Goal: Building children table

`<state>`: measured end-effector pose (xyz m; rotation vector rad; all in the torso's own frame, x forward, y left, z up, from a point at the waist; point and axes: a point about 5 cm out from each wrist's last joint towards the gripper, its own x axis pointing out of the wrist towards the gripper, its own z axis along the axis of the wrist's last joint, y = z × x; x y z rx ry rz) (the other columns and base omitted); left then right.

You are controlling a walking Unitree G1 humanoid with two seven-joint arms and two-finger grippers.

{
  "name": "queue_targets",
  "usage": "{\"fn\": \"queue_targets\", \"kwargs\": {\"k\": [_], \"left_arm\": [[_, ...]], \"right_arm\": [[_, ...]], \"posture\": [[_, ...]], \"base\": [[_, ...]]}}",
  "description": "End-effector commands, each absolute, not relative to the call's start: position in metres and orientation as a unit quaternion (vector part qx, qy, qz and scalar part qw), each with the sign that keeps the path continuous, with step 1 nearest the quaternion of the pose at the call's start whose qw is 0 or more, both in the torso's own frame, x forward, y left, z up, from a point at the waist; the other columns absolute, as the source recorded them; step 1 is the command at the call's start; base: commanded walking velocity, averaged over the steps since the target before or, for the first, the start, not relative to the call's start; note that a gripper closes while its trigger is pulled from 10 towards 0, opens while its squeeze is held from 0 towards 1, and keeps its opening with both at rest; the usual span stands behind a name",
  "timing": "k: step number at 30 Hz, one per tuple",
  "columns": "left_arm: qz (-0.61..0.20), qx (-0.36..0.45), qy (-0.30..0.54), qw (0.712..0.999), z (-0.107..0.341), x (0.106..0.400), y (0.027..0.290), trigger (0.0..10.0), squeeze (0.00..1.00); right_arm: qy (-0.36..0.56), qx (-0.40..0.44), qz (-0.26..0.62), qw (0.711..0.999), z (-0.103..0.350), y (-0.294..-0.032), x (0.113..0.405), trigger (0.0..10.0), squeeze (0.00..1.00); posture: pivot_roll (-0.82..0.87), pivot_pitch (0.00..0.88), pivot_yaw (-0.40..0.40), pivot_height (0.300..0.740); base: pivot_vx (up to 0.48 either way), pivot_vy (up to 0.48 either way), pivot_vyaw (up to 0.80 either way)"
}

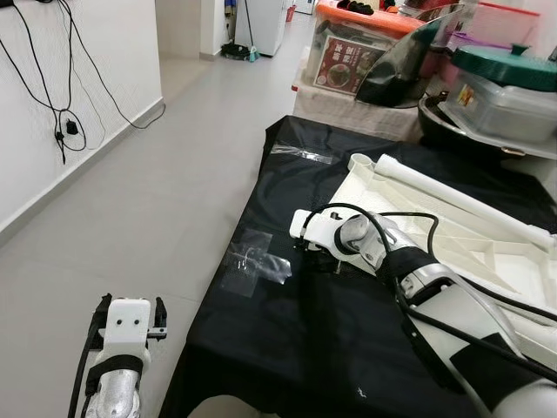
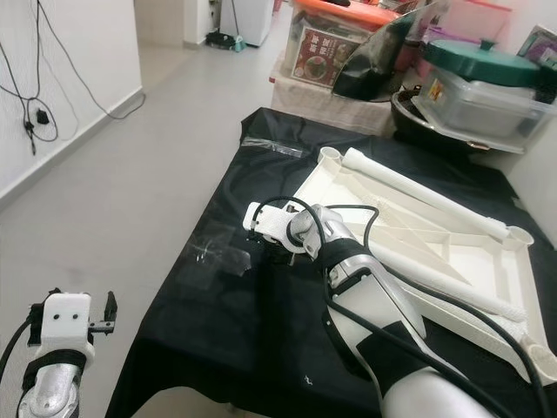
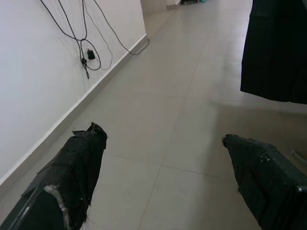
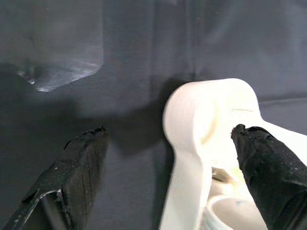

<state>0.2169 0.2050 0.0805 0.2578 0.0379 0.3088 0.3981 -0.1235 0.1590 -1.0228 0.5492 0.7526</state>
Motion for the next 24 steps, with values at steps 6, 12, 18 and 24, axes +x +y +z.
{"fn": "queue_targets", "kwargs": {"k": [6,12,18,24], "left_arm": [[0.145,0.123,0.038,0.981,0.079,0.197,0.194,10.0,0.00],[0.133,0.126,0.042,0.982,0.087,0.191,0.189,10.0,0.00],[0.100,0.157,0.017,0.982,0.107,0.193,0.189,10.0,0.00],[0.087,0.183,-0.007,0.979,0.120,0.199,0.193,10.0,0.00]], "right_arm": [[0.259,-0.455,0.339,0.782,0.167,-0.132,0.401,10.0,0.00],[0.272,-0.469,0.361,0.759,0.160,-0.131,0.397,10.0,0.00],[0.278,-0.477,0.374,0.745,0.159,-0.127,0.396,10.0,0.00],[0.280,-0.478,0.377,0.743,0.159,-0.125,0.396,10.0,0.00]], "posture": [[0.13,0.000,-0.216,0.740],[0.11,0.004,-0.214,0.740],[0.10,0.047,-0.213,0.740],[0.08,0.076,-0.210,0.740]], "base": [[0.000,0.000,0.00],[0.000,0.000,0.00],[0.000,0.000,0.00],[0.000,0.000,0.00]]}}
